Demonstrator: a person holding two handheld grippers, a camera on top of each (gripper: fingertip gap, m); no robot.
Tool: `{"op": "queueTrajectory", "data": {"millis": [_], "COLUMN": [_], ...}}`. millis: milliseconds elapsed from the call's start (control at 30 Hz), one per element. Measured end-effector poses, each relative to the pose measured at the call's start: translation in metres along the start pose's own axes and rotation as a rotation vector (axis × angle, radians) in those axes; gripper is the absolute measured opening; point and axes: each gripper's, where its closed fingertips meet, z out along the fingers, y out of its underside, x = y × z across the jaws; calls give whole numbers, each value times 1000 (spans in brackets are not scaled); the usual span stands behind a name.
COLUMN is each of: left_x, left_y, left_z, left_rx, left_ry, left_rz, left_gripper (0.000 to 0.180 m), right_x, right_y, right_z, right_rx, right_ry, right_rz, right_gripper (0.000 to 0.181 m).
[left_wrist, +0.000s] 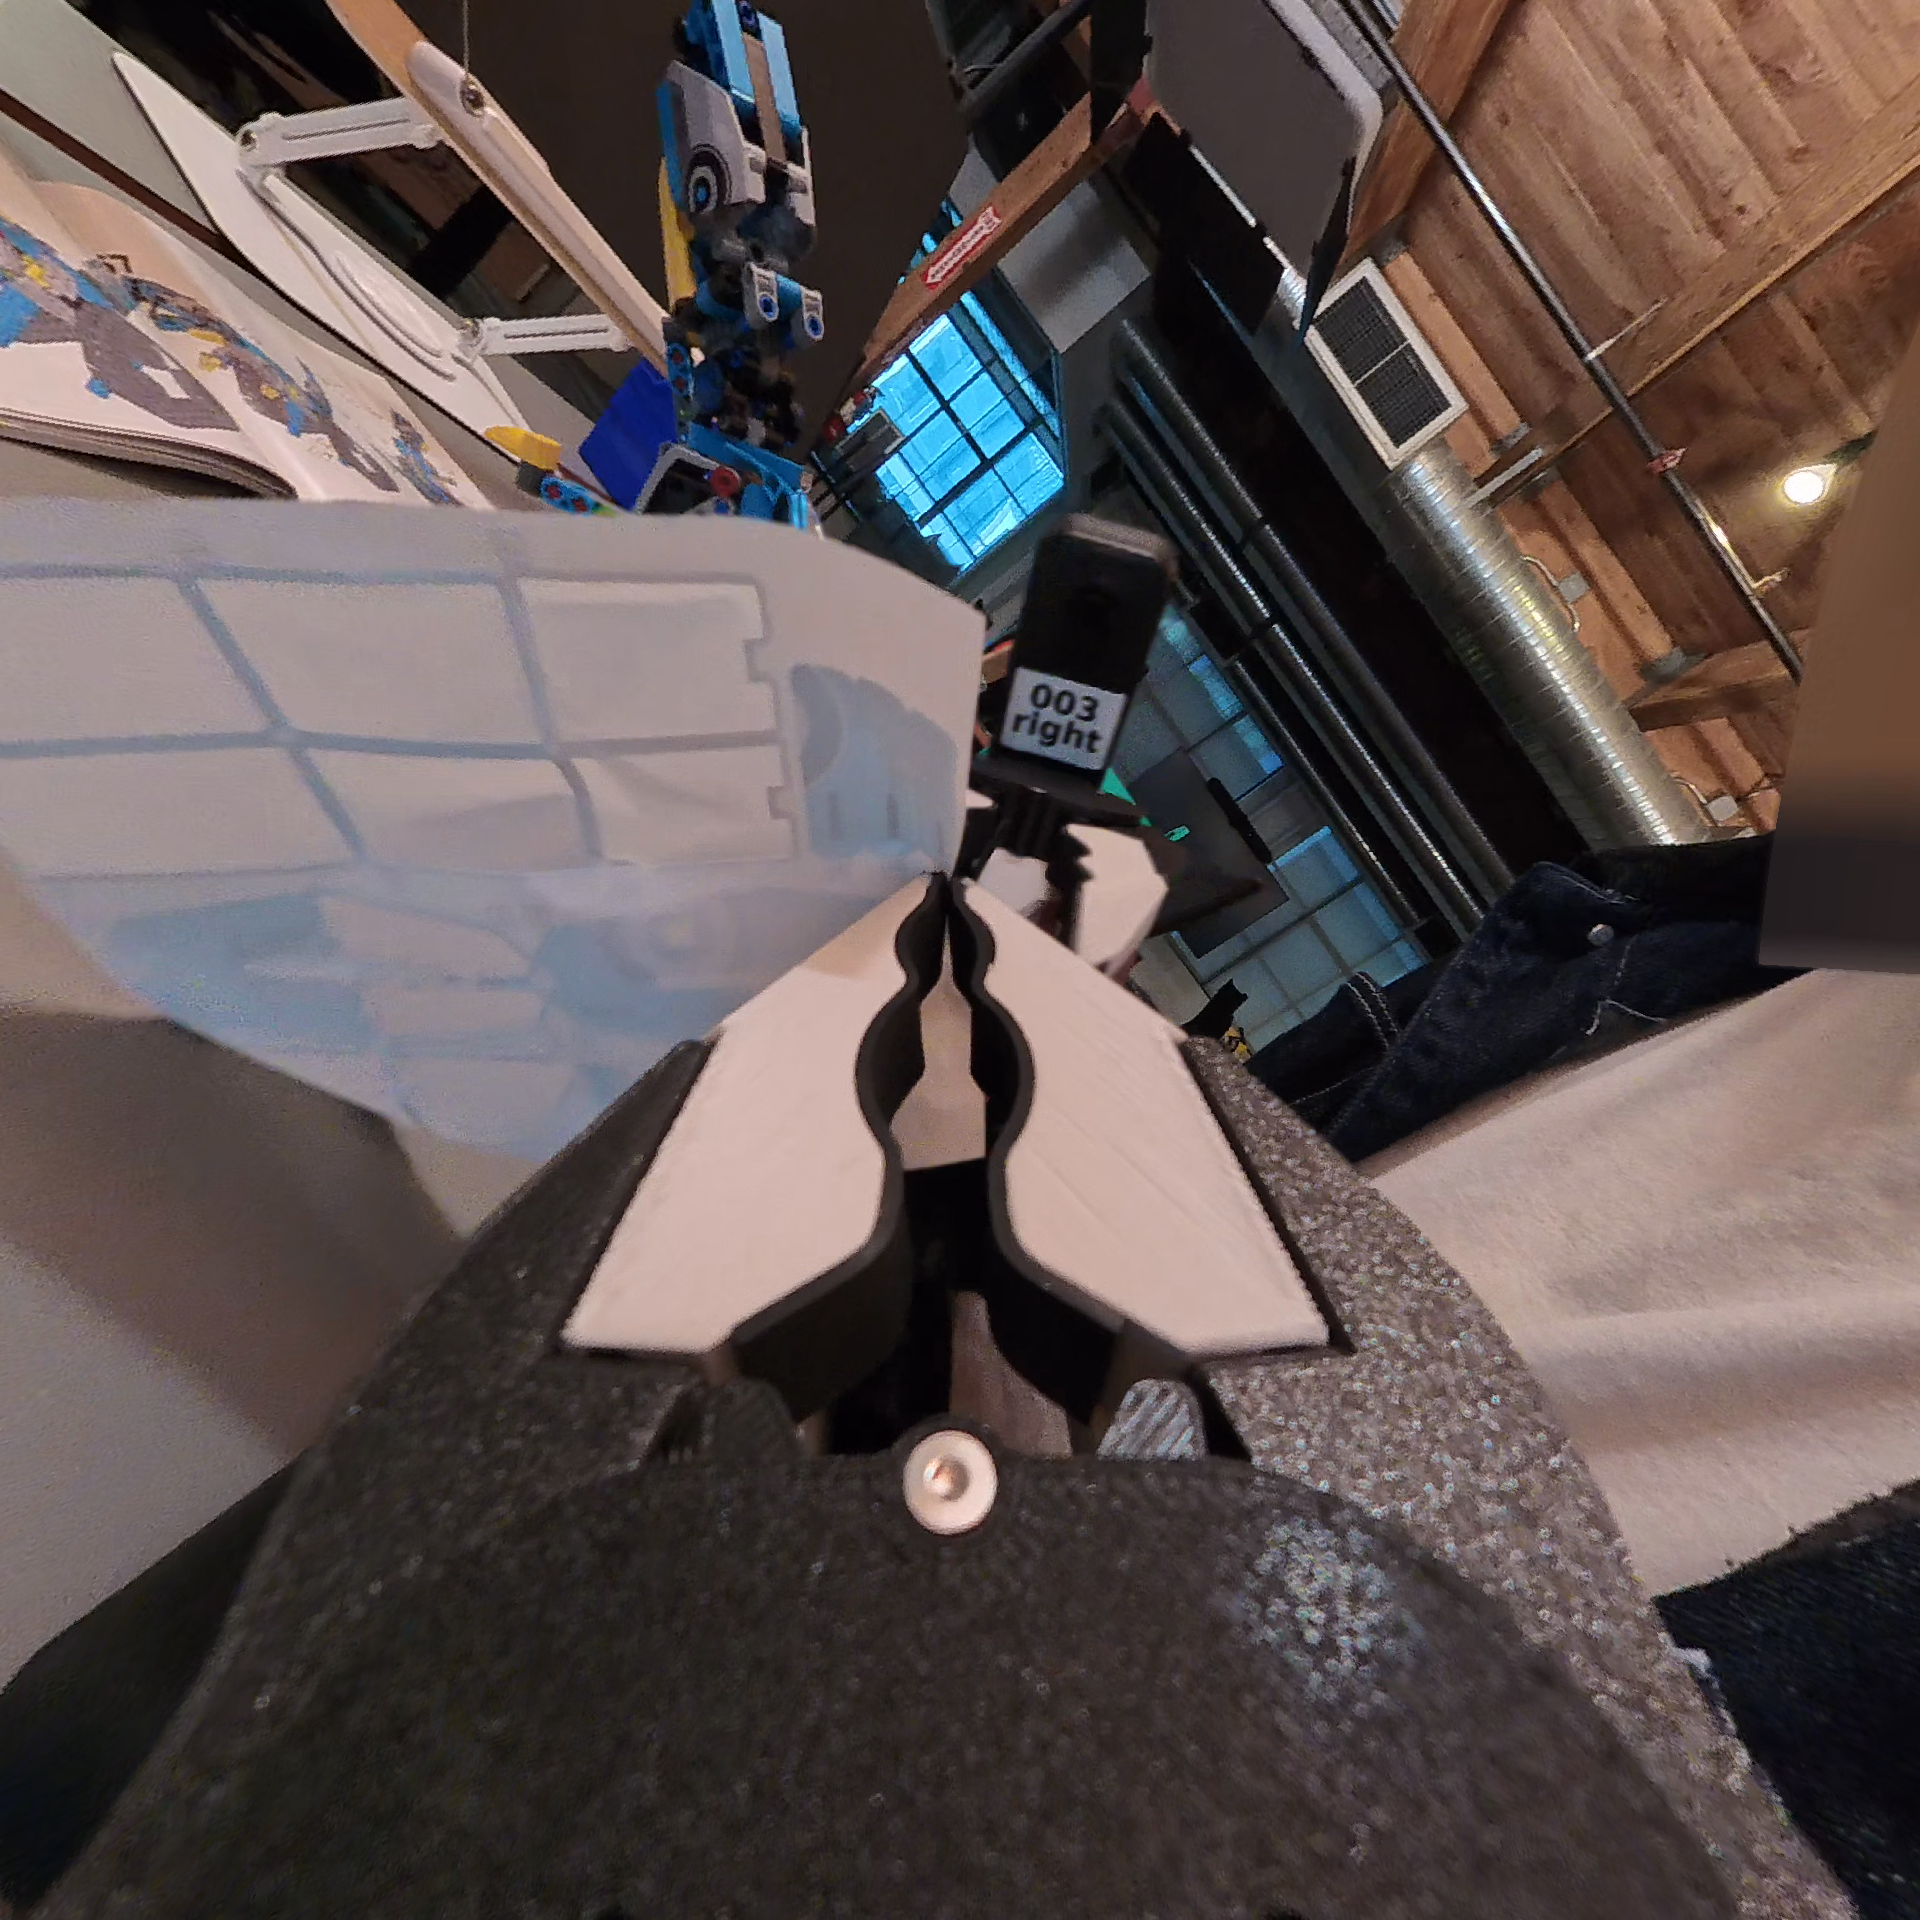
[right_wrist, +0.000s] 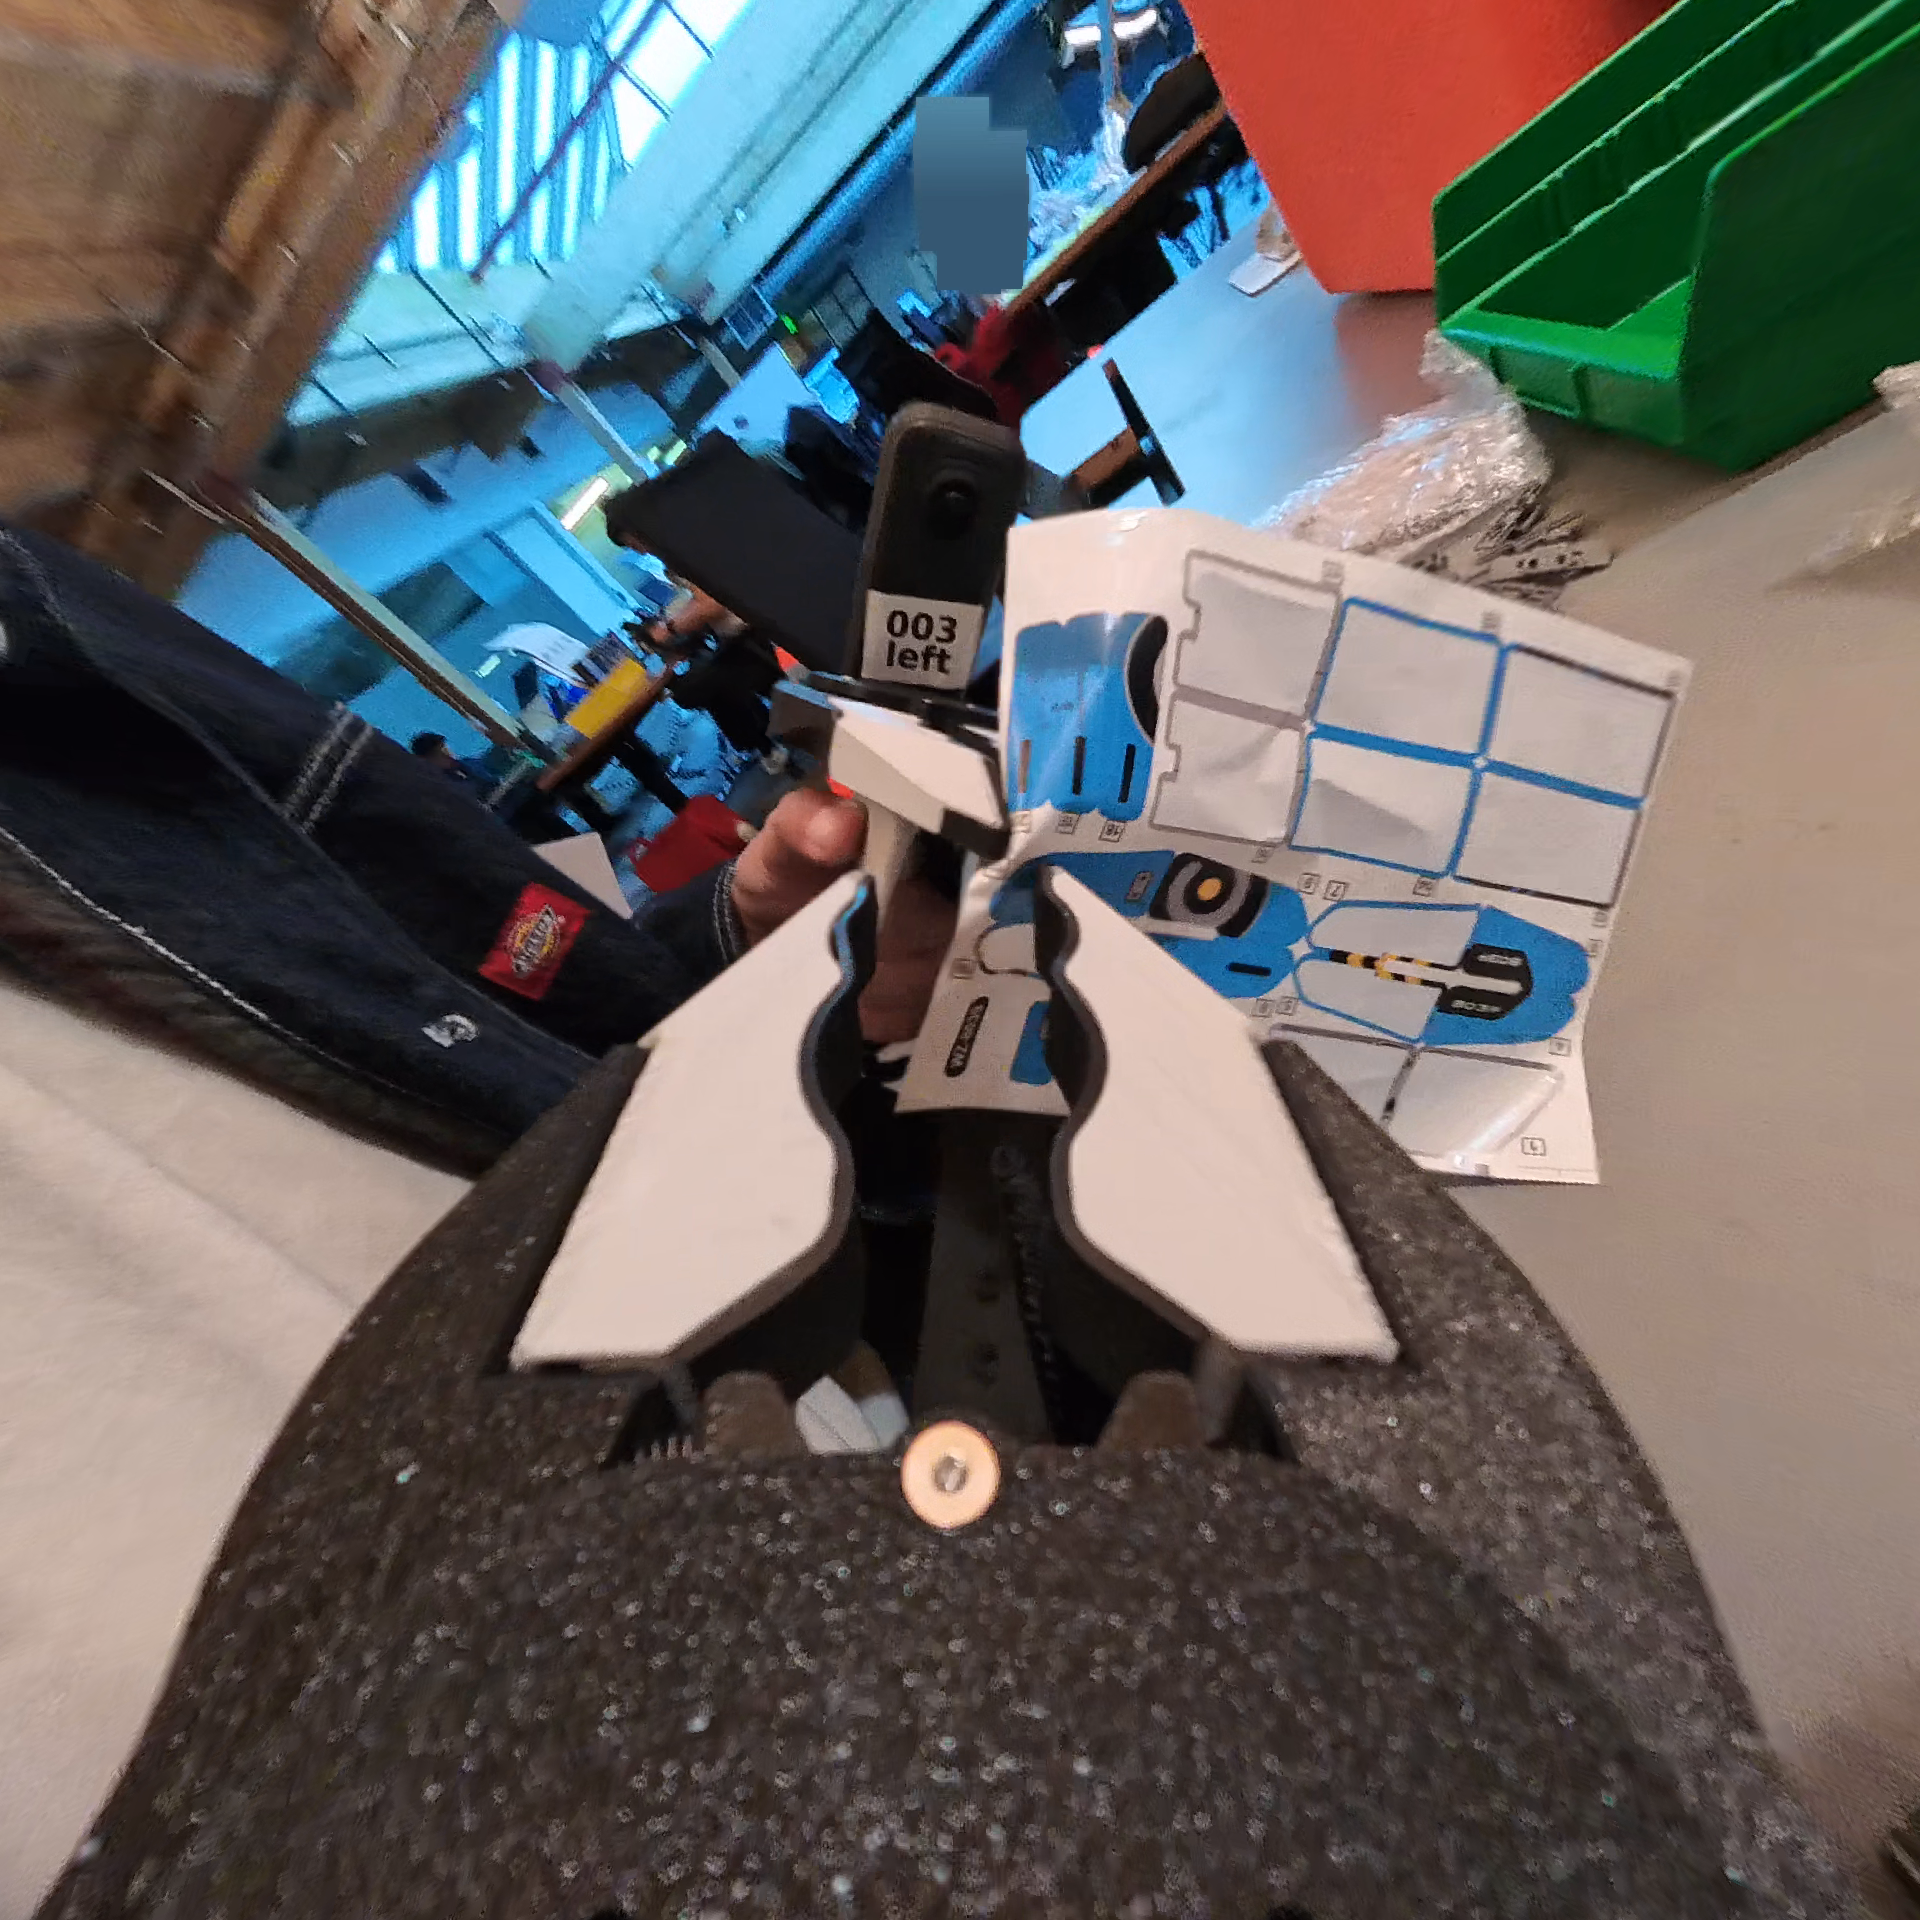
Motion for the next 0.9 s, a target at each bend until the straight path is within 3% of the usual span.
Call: {"op": "queueTrajectory", "data": {"millis": [67,467,767,900], "left_x": [4,16,4,-5], "left_y": [-1,-3,0,1], "left_z": [0,-1,-1,0], "left_rx": [3,21,0,-8], "left_ry": [24,130,38,-28], "left_rz": [-6,-41,-24,4], "left_gripper": [0,0,16,1], "right_x": [4,-6,21,22], "right_y": [-2,-7,-4,-1], "right_z": [-1,-2,-2,-1], "right_rx": [25,82,-35,-109], "right_ry": [-4,-141,304,409], "right_rz": [18,130,-316,-478], "right_gripper": [14,6,1,3]}}
